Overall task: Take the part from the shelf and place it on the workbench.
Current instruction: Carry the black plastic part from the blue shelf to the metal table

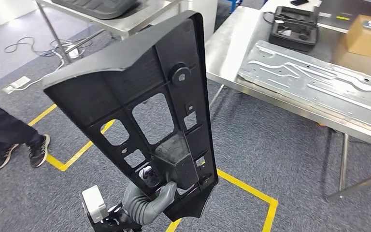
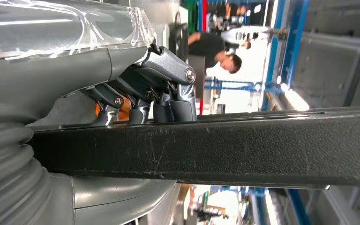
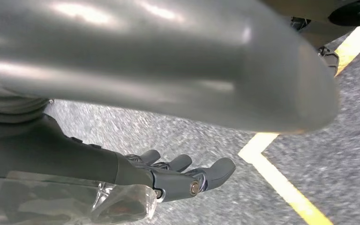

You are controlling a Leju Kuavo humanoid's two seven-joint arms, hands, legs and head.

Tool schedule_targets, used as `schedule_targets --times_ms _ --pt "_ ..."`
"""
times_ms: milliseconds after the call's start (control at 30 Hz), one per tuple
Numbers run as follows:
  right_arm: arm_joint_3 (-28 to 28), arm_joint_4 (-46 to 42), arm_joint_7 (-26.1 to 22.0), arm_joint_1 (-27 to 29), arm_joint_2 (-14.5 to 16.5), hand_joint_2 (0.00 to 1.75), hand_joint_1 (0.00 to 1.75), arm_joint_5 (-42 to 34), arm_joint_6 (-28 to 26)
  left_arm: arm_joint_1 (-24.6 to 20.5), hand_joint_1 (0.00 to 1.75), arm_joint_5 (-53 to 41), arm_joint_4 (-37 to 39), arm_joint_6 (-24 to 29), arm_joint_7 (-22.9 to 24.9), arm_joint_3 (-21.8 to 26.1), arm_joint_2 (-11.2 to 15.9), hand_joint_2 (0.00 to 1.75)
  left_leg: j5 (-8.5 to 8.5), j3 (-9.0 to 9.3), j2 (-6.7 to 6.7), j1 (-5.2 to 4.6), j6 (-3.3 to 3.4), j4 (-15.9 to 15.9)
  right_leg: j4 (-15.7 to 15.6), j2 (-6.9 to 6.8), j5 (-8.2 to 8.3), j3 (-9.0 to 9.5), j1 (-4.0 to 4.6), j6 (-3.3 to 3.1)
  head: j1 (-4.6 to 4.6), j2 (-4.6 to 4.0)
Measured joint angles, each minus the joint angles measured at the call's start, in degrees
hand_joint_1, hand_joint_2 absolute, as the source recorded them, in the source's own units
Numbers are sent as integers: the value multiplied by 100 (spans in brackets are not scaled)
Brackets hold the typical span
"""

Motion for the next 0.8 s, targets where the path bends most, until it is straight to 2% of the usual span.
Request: schedule_targets --times_ms 67,100,133,200,233,300,367,400,433,467,500,533,600,667,733,767,800 --pt "-4 0 39 -8 -9 0 0 9 7 -4 175 -5 22 11 -2 -11 -7 175 -21 9 121 -20 -32 10 -851 -213 324 483 12 -9 1 0" --pt "-6 0 66 -18 -12 0 0 16 10 -8 175 -5 26 16 -3 -17 -10 175 -33 12 170 -38 -54 16 -1144 -302 406 637 27 -34 -3 0" --pt "-7 0 98 -27 -13 0 0 24 15 -11 175 -5 28 21 -6 -24 -13 175 -45 17 218 -56 -81 22 -1321 -359 440 722 41 -65 -7 1" --pt "-7 1 162 -24 -16 0 0 32 22 -17 175 -4 31 29 -13 -37 -15 175 -55 30 308 -60 -137 21 -1359 -275 445 706 61 -142 -14 1" --pt "-7 2 183 -15 -19 0 0 33 24 -19 175 -3 31 34 -17 -42 -15 175 -79 28 284 -44 -175 41 -1365 -221 456 699 55 -176 -14 1" --pt "-7 2 196 -11 -23 0 0 39 25 -19 175 -4 31 44 -29 -48 -16 175 -287 -94 53 -6 -245 332 -1380 -116 490 683 29 -249 -15 0" --pt "-7 2 193 -29 -24 0 0 46 25 -7 175 -4 38 53 -41 -52 -14 175 -676 -429 -197 11 -286 1071 -1380 0 513 655 16 -297 -17 0" --pt "-7 2 189 -34 -24 0 0 49 25 4 175 -4 45 57 -43 -56 -13 175 -833 -613 -239 12 -295 1469 -1379 69 521 641 17 -310 -17 0" --pt "-7 2 183 -32 -24 0 0 51 24 13 175 -3 52 60 -44 -60 -12 175 -894 -731 -255 13 -299 1717 -1378 143 528 631 17 -314 -17 0" --pt "-7 2 177 -26 -25 0 0 53 24 20 175 -3 57 61 -44 -64 -12 175 -840 -745 -265 15 -296 1740 -1378 220 535 627 18 -312 -17 0" --pt "-7 2 169 -20 -26 0 0 56 23 22 175 -2 60 62 -46 -67 -12 175 -687 -647 -280 20 -286 1528 -1377 300 543 626 17 -304 -17 0" --pt "-7 2 160 -18 -26 0 0 60 23 21 175 -1 61 62 -48 -68 -12 175 -481 -466 -331 29 -273 1143 -1376 379 552 627 16 -291 -17 0" --pt "-7 2 130 -26 -27 0 0 75 23 17 175 1 64 63 -58 -71 -12 175 -181 -116 -575 43 -228 370 -1369 526 577 607 29 -246 -17 1" --pt "-7 2 99 -27 -28 0 0 90 22 17 175 2 66 69 -71 -73 -12 175 -111 0 -713 33 -183 76 -1374 634 610 568 29 -185 -15 1" --pt "-7 4 88 -6 -38 0 0 97 21 11 175 3 66 81 -84 -74 -16 175 -74 4 -607 23 -117 52 -1390 701 635 540 3 -121 -14 0" --pt "-7 7 87 5 -46 0 0 99 21 7 175 3 67 88 -91 -74 -21 175 -51 11 -545 23 -75 36 -1336 614 596 509 5 -93 -7 0" --pt "-7 9 87 9 -53 0 0 100 21 4 175 4 67 94 -99 -75 -26 175 -31 17 -475 29 -36 21 -1172 471 485 433 11 -70 7 0"
